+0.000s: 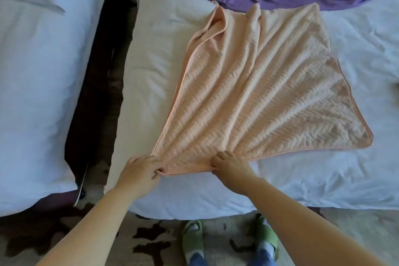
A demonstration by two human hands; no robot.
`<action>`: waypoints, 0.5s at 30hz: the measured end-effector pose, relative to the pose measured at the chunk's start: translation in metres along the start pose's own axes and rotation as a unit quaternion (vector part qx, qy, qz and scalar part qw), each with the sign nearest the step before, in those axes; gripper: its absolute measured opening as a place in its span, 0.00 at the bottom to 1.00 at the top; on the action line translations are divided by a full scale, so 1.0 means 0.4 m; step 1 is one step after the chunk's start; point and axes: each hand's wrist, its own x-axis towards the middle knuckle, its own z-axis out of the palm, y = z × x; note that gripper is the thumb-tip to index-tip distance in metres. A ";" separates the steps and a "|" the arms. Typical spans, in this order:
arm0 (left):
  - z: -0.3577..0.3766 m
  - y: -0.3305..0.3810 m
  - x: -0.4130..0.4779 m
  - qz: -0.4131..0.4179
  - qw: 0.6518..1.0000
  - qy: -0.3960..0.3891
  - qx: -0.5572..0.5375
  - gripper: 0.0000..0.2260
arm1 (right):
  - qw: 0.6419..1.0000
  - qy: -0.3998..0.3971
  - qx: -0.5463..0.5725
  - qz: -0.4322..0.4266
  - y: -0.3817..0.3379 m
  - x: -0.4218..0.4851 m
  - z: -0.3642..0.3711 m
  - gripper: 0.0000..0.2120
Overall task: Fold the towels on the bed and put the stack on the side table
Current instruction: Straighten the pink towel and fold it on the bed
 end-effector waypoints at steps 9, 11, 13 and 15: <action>0.042 0.135 0.093 0.014 0.999 0.019 -0.040 0.09 | 0.979 0.125 0.112 0.114 0.109 -0.087 -0.035 0.12; 0.050 0.201 0.130 0.030 0.997 0.027 -0.060 0.08 | 0.963 0.164 0.126 0.174 0.174 -0.129 -0.050 0.11; 0.063 0.274 0.170 0.050 0.996 0.030 -0.066 0.09 | 0.941 0.195 0.150 0.234 0.258 -0.175 -0.065 0.11; 0.083 0.355 0.210 0.076 0.995 0.029 -0.062 0.12 | 0.893 0.231 0.221 0.316 0.352 -0.226 -0.085 0.11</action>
